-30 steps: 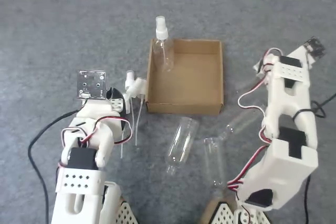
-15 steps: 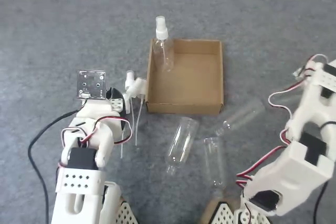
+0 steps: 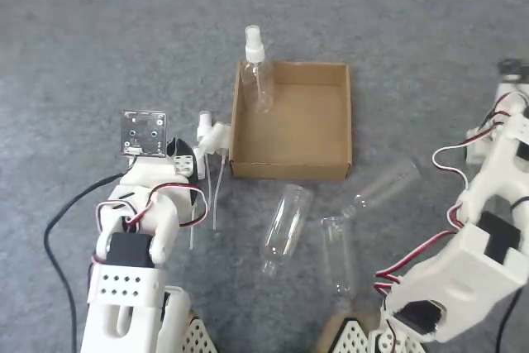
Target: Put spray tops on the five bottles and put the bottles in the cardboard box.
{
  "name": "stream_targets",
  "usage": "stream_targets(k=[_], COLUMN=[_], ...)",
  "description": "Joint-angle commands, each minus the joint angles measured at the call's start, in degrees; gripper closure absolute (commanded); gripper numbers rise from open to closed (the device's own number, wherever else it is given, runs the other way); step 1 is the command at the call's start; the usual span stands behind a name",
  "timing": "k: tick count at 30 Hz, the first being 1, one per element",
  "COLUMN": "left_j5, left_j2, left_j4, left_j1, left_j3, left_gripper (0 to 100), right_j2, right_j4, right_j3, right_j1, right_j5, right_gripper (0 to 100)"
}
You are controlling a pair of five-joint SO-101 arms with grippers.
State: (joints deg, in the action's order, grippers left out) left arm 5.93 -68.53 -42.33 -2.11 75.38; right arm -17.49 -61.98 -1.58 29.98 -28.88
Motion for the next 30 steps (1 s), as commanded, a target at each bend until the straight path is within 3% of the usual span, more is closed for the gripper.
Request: stream_targets(k=[1,9,17,25,30], left_j5=[0.35,0.35,0.35,0.35,0.35], left_j2=[-1.14,-1.14,-1.14,-1.14,-1.14], left_j4=[1.23,0.97,0.88,0.88,0.88], left_j1=[-0.18,-0.09,-0.09,-0.09,-0.09], left_j3=[-0.4,-0.48,-0.48,-0.48,-0.48], left_gripper=[99,99,99,99,99], right_j2=[1.19,1.98,11.56,19.56,19.21], right_j4=[-8.84,-18.15,-11.03,-9.89,-10.33], right_j3=[3.16,1.58,-14.07,-22.24,-21.45], right_j1=[0.4,-4.18,-5.49,-5.41,-7.87], right_j5=[-21.27,-23.03,-20.31,-16.0,-13.71], right_gripper=[86.6,86.8,86.2,66.7,69.9])
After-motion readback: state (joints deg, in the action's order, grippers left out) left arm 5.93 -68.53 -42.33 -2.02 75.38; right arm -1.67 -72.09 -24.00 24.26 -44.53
